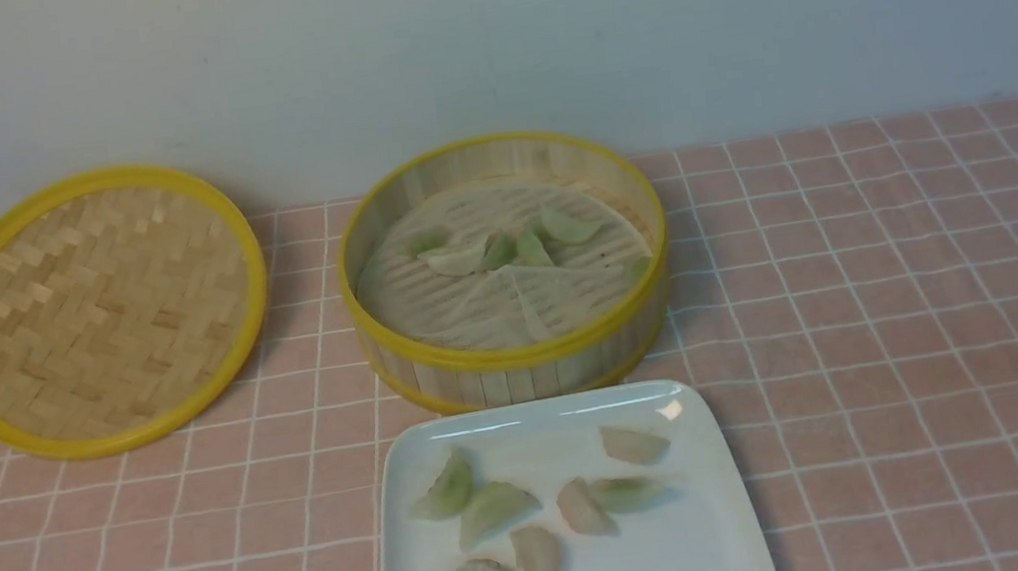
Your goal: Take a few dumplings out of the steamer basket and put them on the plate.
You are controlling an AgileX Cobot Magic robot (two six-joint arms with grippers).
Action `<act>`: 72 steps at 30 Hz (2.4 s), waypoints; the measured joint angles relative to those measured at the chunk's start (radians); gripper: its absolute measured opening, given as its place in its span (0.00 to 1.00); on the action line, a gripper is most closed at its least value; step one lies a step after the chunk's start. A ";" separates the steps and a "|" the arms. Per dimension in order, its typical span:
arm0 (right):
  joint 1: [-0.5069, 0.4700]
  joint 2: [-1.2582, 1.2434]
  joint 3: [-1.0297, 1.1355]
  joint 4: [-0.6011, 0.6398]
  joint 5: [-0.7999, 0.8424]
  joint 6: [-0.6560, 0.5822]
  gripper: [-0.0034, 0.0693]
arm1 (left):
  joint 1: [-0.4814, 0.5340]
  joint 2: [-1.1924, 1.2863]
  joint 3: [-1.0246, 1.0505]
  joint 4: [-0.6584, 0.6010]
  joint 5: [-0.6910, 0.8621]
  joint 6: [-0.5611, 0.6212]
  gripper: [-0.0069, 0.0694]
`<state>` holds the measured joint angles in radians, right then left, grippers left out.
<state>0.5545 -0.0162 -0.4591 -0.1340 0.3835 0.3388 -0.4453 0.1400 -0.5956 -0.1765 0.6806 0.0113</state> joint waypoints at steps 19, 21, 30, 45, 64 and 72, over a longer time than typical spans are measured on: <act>0.000 0.000 0.000 0.000 0.002 0.002 0.03 | 0.246 -0.136 0.395 0.108 -0.301 0.026 0.08; 0.000 0.000 0.000 0.000 0.002 0.002 0.03 | 0.327 -0.150 0.517 0.110 -0.366 0.026 0.08; 0.000 -0.001 0.000 0.000 0.003 0.002 0.03 | 0.393 -0.150 0.624 0.123 -0.303 0.026 0.08; 0.000 -0.001 0.000 0.000 0.003 0.005 0.03 | 0.393 -0.150 0.624 0.123 -0.301 0.026 0.08; 0.000 -0.002 0.091 0.128 -0.009 -0.283 0.03 | 0.393 -0.150 0.623 0.124 -0.300 0.025 0.08; -0.254 -0.002 0.243 0.134 -0.009 -0.296 0.03 | 0.393 -0.150 0.623 0.124 -0.299 0.024 0.08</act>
<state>0.3003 -0.0181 -0.2165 0.0000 0.3747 0.0430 -0.0524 -0.0100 0.0279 -0.0528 0.3815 0.0352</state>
